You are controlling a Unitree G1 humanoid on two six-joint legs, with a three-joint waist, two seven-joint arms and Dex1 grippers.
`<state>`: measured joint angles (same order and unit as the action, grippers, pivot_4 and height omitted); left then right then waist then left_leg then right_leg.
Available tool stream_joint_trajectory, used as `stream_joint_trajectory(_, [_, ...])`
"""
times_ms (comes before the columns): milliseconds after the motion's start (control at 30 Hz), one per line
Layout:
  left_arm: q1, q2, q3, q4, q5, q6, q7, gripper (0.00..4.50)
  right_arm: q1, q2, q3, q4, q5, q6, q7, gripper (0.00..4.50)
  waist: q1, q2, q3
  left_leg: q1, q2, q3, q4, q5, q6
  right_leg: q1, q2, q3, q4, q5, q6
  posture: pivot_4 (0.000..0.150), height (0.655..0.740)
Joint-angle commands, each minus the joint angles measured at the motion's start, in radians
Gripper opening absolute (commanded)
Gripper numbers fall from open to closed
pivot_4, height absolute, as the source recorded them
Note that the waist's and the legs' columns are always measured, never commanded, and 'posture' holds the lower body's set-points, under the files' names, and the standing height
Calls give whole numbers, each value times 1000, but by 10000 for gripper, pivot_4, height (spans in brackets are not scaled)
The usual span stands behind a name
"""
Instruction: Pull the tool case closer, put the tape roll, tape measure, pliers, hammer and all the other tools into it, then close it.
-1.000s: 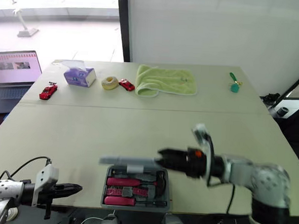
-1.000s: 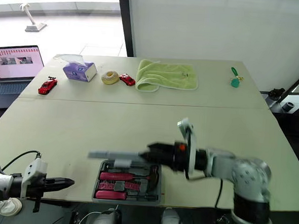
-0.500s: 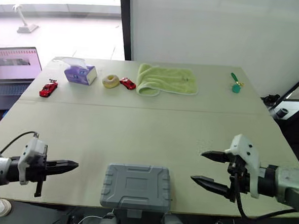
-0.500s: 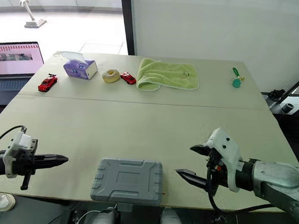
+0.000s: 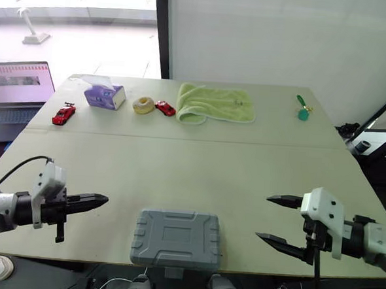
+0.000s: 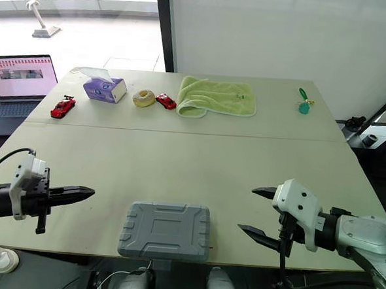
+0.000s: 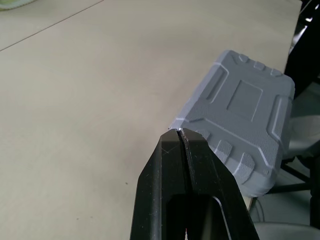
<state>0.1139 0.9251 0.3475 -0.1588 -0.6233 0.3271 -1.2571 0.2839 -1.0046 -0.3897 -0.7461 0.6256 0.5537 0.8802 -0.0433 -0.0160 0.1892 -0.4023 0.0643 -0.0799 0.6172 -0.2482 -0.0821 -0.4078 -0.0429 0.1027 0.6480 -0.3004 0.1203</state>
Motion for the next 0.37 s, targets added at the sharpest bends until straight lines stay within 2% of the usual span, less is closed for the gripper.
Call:
stream_joint_trajectory(33, [-11,8,32,-56,-20,28,22,0,-8,8,2,-2,-18,-22,17,44123,0,0,0,0,0,0,0,0,0,0,0,0,0,0,0,1500,7400])
stream_joint_trajectory(367, [-30,6,30,-95,-17,55,48,0,-20,23,14,-5,-33,-18,28,44123,1,0,0,0,0,0,0,0,0,1,0,0,0,1,1,1500,7400])
